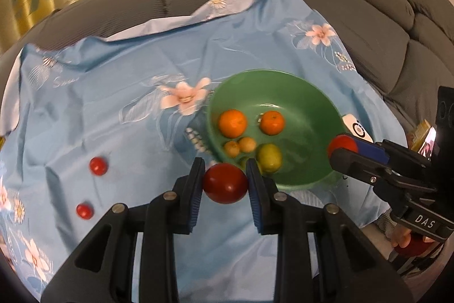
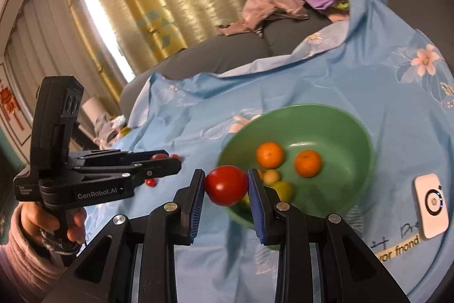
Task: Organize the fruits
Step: 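Carry both cherry tomatoes over the green bowl, then open both tools to drop the cherry tomatoes into the bowl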
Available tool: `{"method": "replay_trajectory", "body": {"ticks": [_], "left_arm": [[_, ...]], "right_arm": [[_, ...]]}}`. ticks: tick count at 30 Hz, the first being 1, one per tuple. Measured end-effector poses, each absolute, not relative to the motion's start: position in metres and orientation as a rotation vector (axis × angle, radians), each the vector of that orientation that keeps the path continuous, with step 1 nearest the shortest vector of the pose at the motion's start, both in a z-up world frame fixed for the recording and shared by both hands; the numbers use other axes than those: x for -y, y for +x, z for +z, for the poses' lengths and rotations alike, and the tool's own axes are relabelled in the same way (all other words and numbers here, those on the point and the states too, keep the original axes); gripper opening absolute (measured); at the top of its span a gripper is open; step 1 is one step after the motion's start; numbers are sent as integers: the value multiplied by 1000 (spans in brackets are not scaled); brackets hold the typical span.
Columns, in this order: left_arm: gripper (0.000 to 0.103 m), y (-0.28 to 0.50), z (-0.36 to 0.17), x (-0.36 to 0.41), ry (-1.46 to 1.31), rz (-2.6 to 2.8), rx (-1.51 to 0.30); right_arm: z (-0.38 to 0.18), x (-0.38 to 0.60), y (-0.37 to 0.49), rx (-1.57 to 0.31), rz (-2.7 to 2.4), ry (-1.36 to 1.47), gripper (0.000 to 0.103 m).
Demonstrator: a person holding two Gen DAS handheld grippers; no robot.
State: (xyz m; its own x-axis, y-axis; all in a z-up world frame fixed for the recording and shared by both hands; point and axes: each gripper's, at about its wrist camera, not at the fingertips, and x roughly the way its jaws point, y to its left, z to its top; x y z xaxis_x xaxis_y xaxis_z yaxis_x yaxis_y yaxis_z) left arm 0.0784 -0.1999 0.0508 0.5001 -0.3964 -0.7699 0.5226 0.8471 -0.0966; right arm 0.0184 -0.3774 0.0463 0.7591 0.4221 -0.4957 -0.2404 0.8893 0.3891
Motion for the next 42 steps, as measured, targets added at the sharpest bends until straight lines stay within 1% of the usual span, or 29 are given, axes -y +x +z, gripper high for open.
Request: {"method": "replay_trajectory", "body": {"ticks": [10,20,22,24,28,29,30,34,42], "left_arm": [[29,92,32,248,240,-608,-929],[29,100,11,263,292,-593,-972],[34,100,9,263,300,-588,-973],[49,101,10,264,301,-583,-968],[61,99,13,259,295,-577,-958],[68,99,14,258,295,-567,-956],[72,98,15,256,294,-559,-952],[76,95,19,244,268,-543,-946],[77,82,28,213,213,-516,-935]], "right_arm": [[32,405,26,-641,297,344,32],[25,408,29,-670,245,307,32],[25,407,29,-673,230,302,33],[25,406,29,-674,225,297,32],[26,405,28,-674,224,297,33],[27,405,28,-673,223,295,33],[27,405,28,-674,221,295,33],[29,405,26,-675,209,296,37],[39,397,19,-662,217,291,37]]}}
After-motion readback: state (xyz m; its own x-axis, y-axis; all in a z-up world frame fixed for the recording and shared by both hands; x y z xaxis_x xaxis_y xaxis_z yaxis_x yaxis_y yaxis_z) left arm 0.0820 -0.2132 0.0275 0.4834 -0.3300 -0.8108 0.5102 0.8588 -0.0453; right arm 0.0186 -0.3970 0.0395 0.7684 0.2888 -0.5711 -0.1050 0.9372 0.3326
